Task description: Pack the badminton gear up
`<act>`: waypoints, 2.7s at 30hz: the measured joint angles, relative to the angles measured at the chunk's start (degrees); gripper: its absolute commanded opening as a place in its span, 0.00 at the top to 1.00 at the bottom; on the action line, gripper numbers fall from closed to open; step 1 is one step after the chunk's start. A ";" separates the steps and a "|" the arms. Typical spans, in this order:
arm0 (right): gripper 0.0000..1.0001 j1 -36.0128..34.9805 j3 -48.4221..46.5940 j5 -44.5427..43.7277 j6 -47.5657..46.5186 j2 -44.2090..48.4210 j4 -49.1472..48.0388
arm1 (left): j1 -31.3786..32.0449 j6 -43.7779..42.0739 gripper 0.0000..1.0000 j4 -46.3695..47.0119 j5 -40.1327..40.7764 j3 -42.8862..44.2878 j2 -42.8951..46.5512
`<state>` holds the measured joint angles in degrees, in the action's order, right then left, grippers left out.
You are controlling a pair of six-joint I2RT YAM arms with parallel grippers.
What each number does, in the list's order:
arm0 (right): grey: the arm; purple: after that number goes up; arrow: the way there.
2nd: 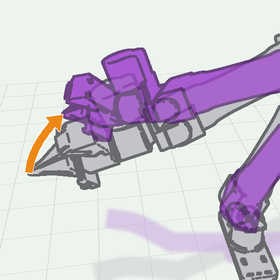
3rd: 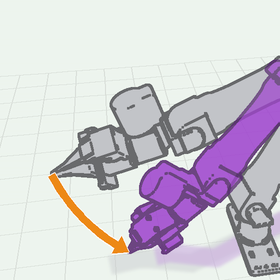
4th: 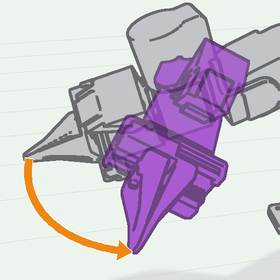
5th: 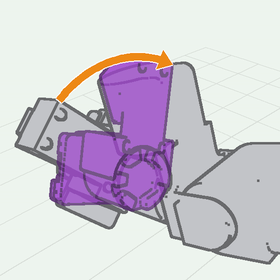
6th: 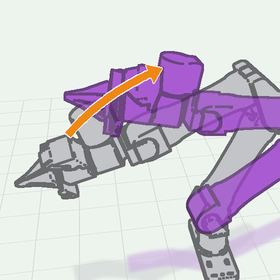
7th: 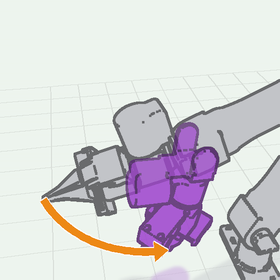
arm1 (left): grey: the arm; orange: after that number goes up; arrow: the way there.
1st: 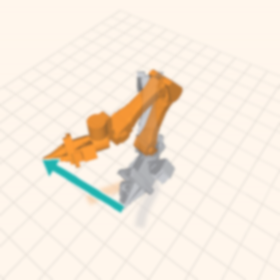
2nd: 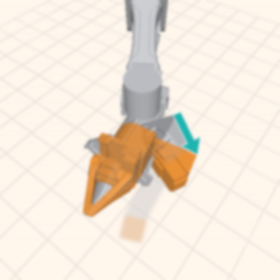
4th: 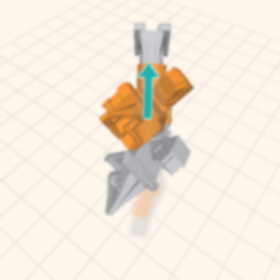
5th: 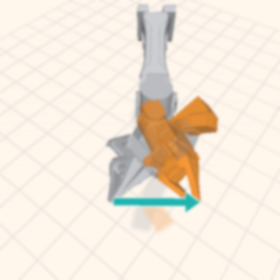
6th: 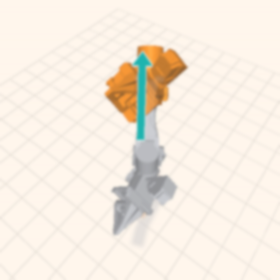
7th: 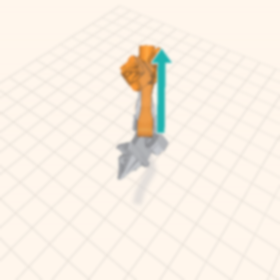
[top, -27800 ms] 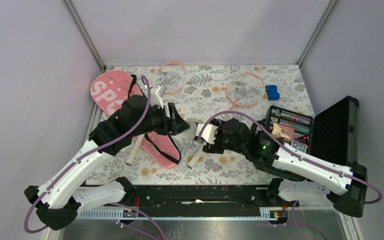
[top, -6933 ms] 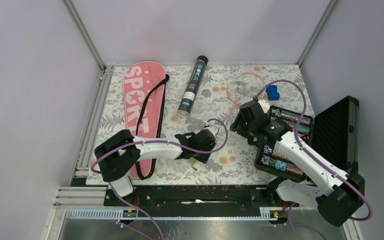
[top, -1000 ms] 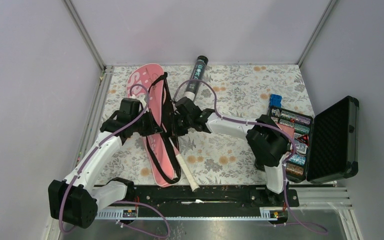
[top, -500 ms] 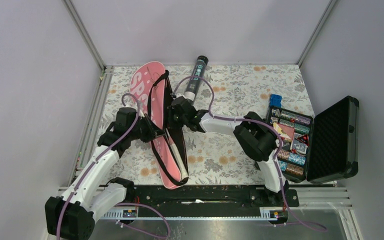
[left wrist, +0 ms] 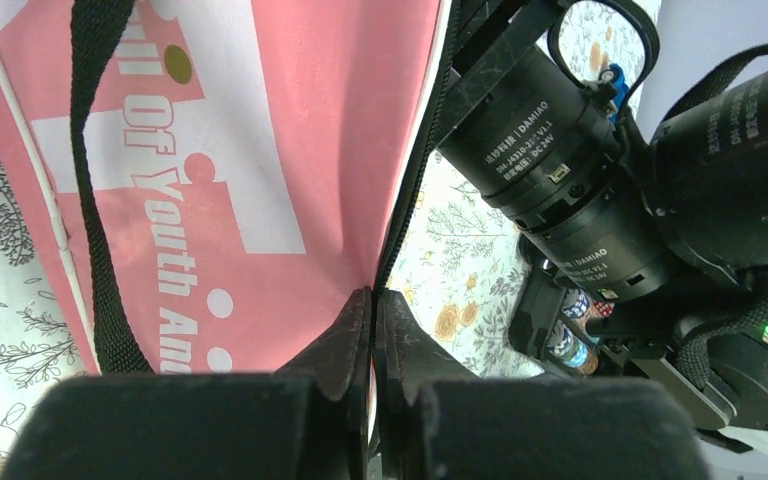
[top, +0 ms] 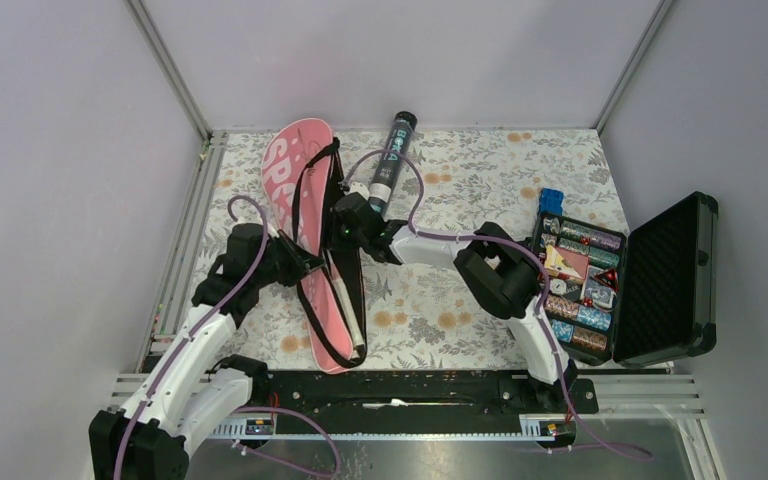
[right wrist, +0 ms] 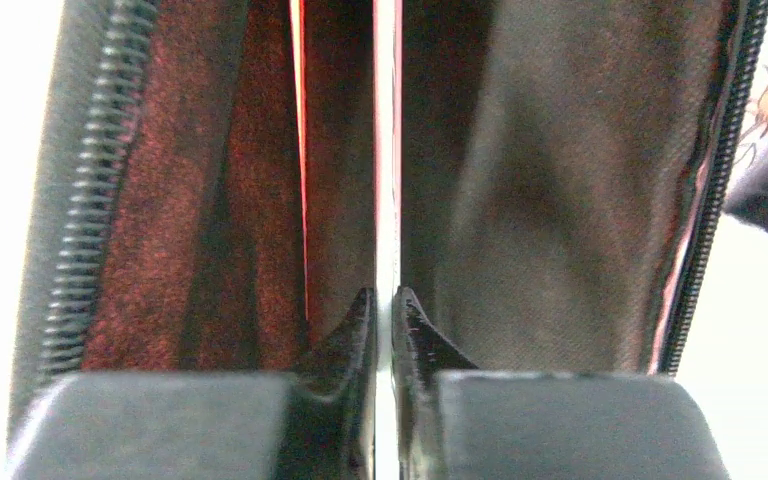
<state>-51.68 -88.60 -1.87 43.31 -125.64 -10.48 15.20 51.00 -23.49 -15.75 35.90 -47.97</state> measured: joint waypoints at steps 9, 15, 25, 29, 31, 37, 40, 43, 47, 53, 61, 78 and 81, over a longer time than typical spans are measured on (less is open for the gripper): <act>0.28 0.09 -2.34 -0.96 -1.66 0.09 4.85 | 0.35 1.25 0.31 -2.64 5.44 1.88 -1.14; 0.23 0.26 2.23 0.87 -2.91 7.34 12.74 | 0.07 1.11 0.16 -11.41 18.18 9.33 -5.07; 0.28 -2.58 16.48 8.55 0.28 20.28 10.64 | -8.96 2.40 0.10 -18.16 30.21 8.94 -9.55; 0.26 -7.13 19.78 8.35 4.37 20.24 8.72 | -15.32 2.29 0.14 -17.99 28.33 5.73 -10.36; 0.26 -9.75 19.34 7.26 5.14 19.56 9.01 | -18.53 1.49 0.14 -17.66 26.29 4.15 -10.56; 0.31 -12.55 17.84 6.49 6.97 16.06 8.13 | -23.37 -0.42 0.14 -16.74 20.55 1.09 -12.72; 0.34 -12.44 16.11 5.57 7.74 13.09 8.50 | -24.28 -1.03 0.19 -16.31 19.17 -0.24 -12.85; 0.47 -12.44 13.51 5.05 7.58 9.73 9.16 | -25.22 -1.11 0.22 -15.21 16.63 -1.77 -12.72; 0.68 -11.78 7.96 6.12 5.35 5.44 10.29 | -25.77 -1.60 0.22 -14.19 11.67 -3.04 -12.76; 0.87 -8.72 5.86 6.84 1.33 5.44 13.07 | -25.77 -2.14 0.26 -9.79 3.93 -3.65 -12.04; 0.65 -1.86 3.72 8.55 -5.49 6.32 17.66 | -25.77 -5.75 0.23 -8.57 0.04 -3.65 -10.99; 0.39 -1.84 17.99 12.04 -4.46 15.98 13.38 | -25.27 -3.80 0.37 1.01 -6.71 -12.57 -8.83; 0.45 -3.13 18.56 12.00 -3.08 15.96 11.96 | -25.16 -1.68 0.37 4.04 -9.51 -15.45 -10.38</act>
<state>-54.81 -70.04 10.13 40.23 -109.69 1.48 -9.96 49.32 -19.44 -25.26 20.45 -58.35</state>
